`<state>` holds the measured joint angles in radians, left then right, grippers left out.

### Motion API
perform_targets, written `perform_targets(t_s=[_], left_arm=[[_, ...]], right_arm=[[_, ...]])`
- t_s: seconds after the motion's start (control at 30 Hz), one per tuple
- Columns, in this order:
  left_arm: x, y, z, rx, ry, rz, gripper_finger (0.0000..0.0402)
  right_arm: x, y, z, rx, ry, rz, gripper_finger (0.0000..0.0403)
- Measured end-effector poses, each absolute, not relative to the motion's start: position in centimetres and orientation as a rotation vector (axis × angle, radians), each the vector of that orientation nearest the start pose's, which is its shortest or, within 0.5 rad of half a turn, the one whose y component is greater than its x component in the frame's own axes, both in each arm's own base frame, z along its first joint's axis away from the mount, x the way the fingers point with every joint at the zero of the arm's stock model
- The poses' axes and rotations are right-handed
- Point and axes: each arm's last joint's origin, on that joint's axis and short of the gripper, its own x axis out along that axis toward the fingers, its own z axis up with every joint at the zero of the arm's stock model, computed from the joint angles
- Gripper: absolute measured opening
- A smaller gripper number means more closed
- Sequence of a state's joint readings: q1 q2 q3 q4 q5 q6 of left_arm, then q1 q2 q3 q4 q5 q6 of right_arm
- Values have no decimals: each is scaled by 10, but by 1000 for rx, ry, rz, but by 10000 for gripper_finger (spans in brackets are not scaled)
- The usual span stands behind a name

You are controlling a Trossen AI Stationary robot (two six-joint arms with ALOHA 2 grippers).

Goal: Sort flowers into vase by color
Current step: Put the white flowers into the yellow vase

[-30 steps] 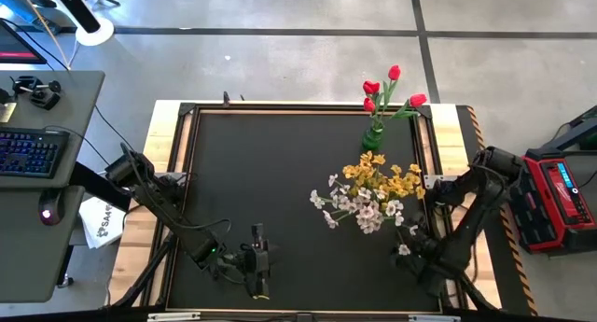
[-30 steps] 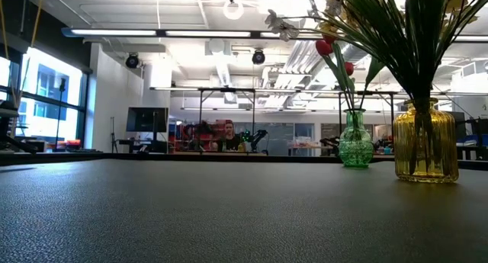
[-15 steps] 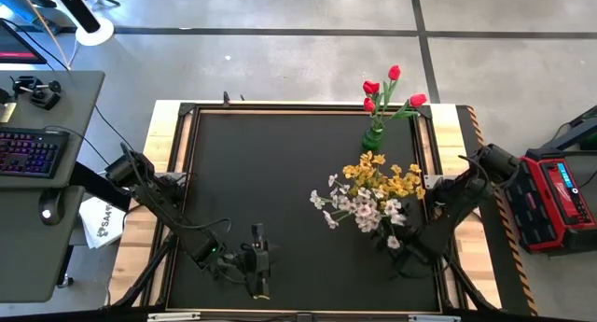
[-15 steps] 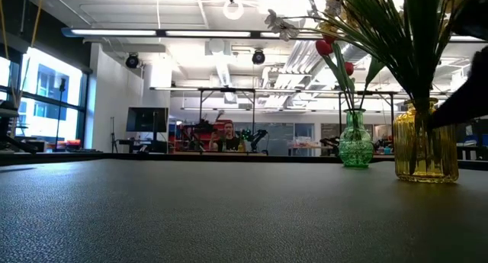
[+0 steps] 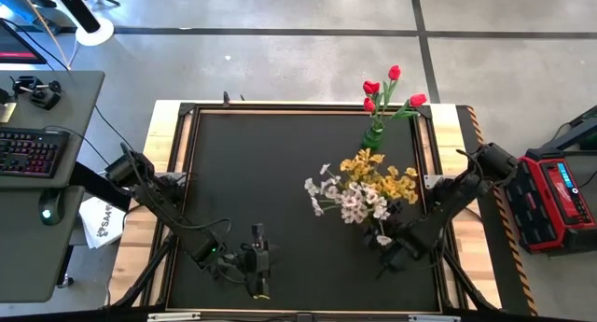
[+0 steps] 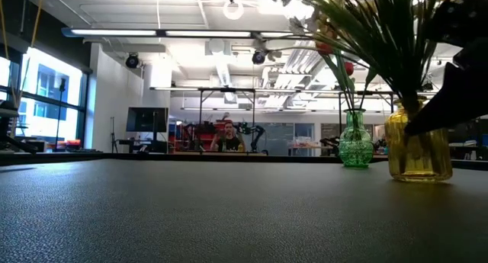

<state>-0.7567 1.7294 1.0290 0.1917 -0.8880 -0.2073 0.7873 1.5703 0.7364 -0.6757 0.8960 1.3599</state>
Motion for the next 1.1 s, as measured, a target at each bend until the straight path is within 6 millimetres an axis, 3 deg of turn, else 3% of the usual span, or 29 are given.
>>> perform_targets(t_s=[0.23,0.6,0.9,1.1], left_arm=[[279,-234,210,162,339,131,120],[278,-234,210,166,342,129,120],[263,-236,212,221,370,177,120],[240,-228,217,194,455,227,120]], right_arm=[[184,148,141,122,697,-663,234],[191,155,142,131,671,-592,229],[227,160,156,95,501,-467,228],[265,126,168,60,455,-479,227]])
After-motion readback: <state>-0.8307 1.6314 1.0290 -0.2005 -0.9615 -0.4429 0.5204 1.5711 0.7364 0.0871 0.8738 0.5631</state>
